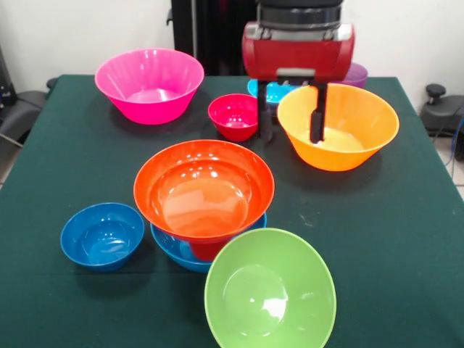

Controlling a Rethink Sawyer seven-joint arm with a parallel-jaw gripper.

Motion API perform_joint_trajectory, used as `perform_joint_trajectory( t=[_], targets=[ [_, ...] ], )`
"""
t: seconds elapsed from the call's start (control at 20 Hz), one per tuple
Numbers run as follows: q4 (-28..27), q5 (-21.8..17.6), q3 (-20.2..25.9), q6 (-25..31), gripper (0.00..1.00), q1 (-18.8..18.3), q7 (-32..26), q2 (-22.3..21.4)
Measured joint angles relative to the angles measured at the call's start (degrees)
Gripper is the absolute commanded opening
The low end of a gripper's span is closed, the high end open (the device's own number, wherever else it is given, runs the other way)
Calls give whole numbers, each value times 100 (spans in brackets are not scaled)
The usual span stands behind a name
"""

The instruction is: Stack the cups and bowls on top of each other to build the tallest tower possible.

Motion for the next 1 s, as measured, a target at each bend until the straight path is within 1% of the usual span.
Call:
perform_joint_trajectory(
  t=[0.35, 0.7, 1.0],
  targets=[
    [205, 65, -40, 0, 100, 199, 0, -216],
    [388, 139, -106, 0, 100, 322, 0, -178],
    [576, 156, -290, -31, 100, 486, 0, -118]
  ],
)
